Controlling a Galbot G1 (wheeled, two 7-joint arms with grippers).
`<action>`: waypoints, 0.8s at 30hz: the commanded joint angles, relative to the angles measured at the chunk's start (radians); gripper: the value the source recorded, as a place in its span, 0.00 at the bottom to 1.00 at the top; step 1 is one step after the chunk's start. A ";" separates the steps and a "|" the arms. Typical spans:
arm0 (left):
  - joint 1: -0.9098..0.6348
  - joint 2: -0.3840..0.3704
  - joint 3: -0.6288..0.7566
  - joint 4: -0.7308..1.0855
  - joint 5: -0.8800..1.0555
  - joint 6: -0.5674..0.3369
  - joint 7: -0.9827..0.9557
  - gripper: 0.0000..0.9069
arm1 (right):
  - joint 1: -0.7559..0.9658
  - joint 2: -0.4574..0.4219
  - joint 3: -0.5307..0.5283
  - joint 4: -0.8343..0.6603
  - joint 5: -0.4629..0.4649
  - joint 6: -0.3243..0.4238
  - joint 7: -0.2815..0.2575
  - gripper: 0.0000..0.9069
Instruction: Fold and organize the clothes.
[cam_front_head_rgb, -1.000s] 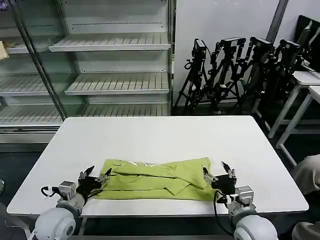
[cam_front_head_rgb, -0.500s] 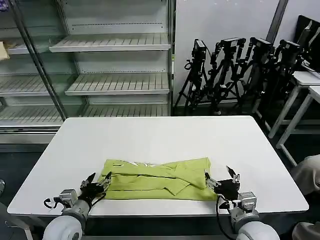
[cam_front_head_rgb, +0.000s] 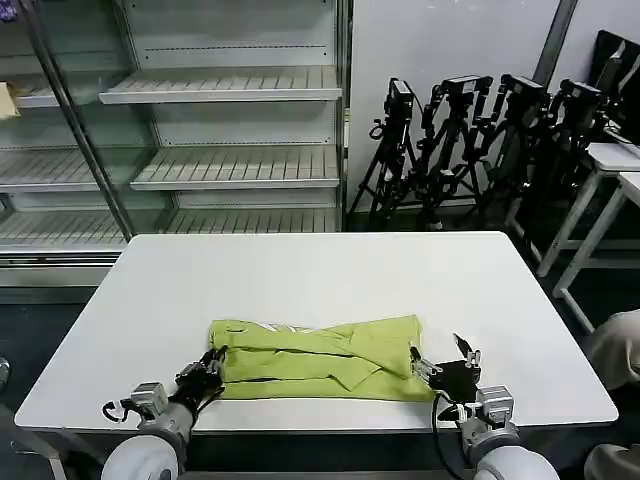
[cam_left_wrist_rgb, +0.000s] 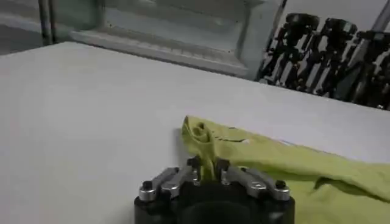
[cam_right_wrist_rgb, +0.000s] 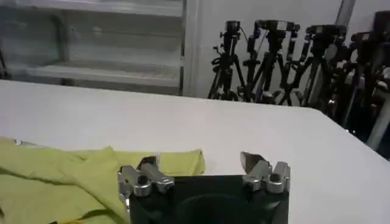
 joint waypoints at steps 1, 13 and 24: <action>-0.004 0.028 -0.034 -0.001 0.080 0.001 0.008 0.01 | -0.001 0.003 -0.002 -0.001 -0.003 -0.001 0.000 1.00; -0.011 0.196 -0.184 0.059 0.291 0.031 0.054 0.01 | 0.006 0.009 -0.015 -0.004 -0.016 0.001 -0.001 1.00; 0.029 0.426 -0.322 -0.017 0.427 0.143 0.139 0.01 | 0.011 0.019 -0.024 -0.008 -0.023 0.002 -0.002 1.00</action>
